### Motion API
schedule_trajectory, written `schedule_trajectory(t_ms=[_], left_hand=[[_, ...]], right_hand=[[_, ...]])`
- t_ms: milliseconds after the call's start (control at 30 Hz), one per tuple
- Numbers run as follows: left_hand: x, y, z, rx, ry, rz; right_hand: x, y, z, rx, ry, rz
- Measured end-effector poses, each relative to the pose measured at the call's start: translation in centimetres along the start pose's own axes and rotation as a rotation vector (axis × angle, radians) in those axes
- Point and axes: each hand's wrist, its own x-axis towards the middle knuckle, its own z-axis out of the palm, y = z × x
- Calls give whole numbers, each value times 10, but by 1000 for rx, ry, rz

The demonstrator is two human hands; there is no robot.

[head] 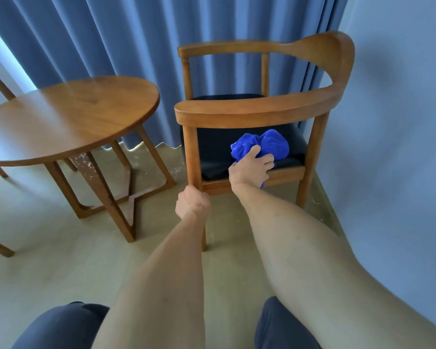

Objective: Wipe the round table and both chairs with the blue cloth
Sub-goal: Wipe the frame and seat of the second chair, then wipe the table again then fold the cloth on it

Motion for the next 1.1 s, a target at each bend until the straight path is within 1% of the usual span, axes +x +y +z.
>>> schedule_trajectory(t_ms=[133,200,267,367,467,533,633,700,800,867,933,1000,1100], left_hand=[[8,3,19,-15,-106,-18],[11,4,31,36,-175,17],[9,3,36,93,-273,48],[-2,-5,21,101,-384,3],[-3,-7,-16,89,-425,-101],[0,1,-44,120,-478,-135],[1,22,-87,156,-543,-137],[1,38,-120,176,-580,-130],[-2,60,-174,188,-614,-153],[3,73,-216,175,-640,-179],[11,82,-261,127,-660,-241],[21,85,-304,46,-647,-317],[45,84,-369,-134,-556,-433]], right_hand=[[4,-1,12,-65,81,-10],[9,3,14,-123,115,-25],[9,2,14,-187,92,-44],[5,-8,7,-208,-11,0],[9,-24,-16,-205,-194,104],[10,-35,-39,-216,-330,169],[-2,-55,-75,-280,-468,273],[-12,-77,-100,-325,-593,360],[-24,-124,-130,-417,-806,389],[-30,-169,-147,-392,-942,421],[-38,-220,-158,-362,-1062,426],[-43,-270,-165,-355,-1107,397],[-45,-352,-177,-348,-1068,337]])
